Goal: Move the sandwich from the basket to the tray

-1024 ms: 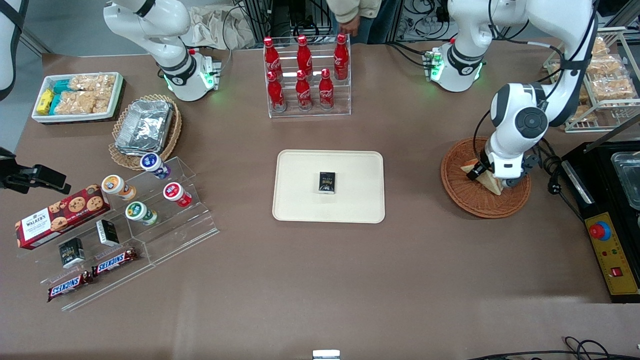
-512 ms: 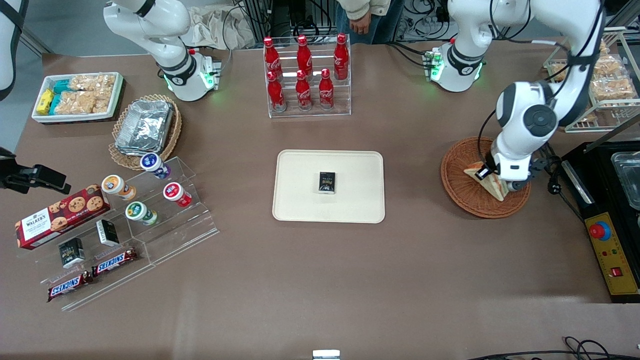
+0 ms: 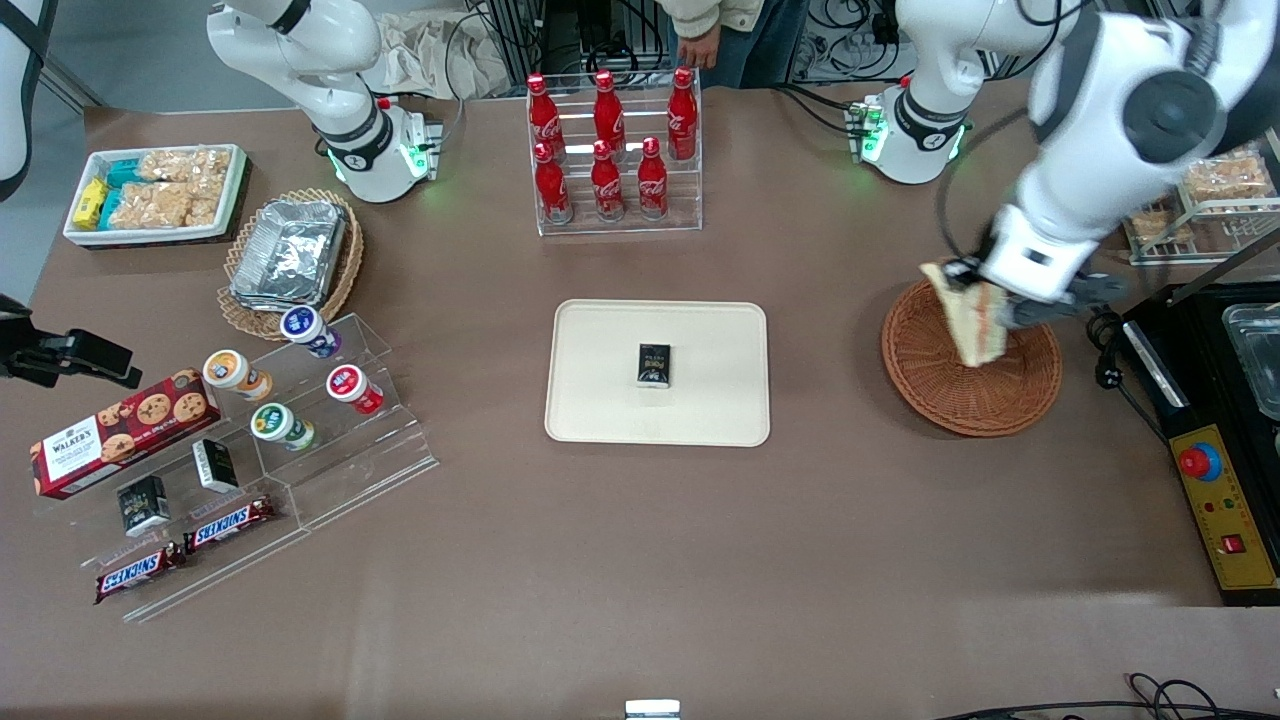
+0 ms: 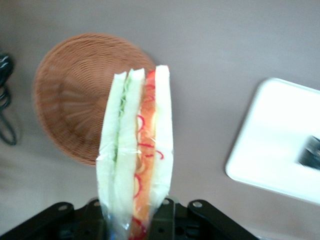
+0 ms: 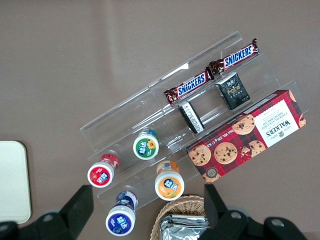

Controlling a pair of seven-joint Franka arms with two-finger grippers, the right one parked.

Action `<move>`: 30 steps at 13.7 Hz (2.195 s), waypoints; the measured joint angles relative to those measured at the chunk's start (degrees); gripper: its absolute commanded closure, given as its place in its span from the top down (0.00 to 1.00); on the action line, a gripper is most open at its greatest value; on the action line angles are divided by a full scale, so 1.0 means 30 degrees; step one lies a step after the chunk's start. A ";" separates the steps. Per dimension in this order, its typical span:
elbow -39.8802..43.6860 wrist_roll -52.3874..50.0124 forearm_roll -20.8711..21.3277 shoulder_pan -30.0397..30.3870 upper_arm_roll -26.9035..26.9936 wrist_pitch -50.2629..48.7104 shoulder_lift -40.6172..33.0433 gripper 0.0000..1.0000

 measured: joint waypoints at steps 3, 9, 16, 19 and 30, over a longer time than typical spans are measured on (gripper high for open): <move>0.0181 -0.0004 -0.0543 -0.2726 -0.0908 0.2204 0.1645 0.00; -0.0108 -0.0079 -0.0972 -0.5447 -0.1057 0.8643 0.7318 0.00; -0.1864 -0.0410 -0.0981 -0.6195 -0.1018 1.3731 0.9622 0.00; -0.2509 -0.0411 -0.0980 -0.6206 -0.1000 1.4517 0.9622 0.67; -0.0403 -0.0373 -0.0960 -0.6194 -0.0181 1.0765 0.7831 1.00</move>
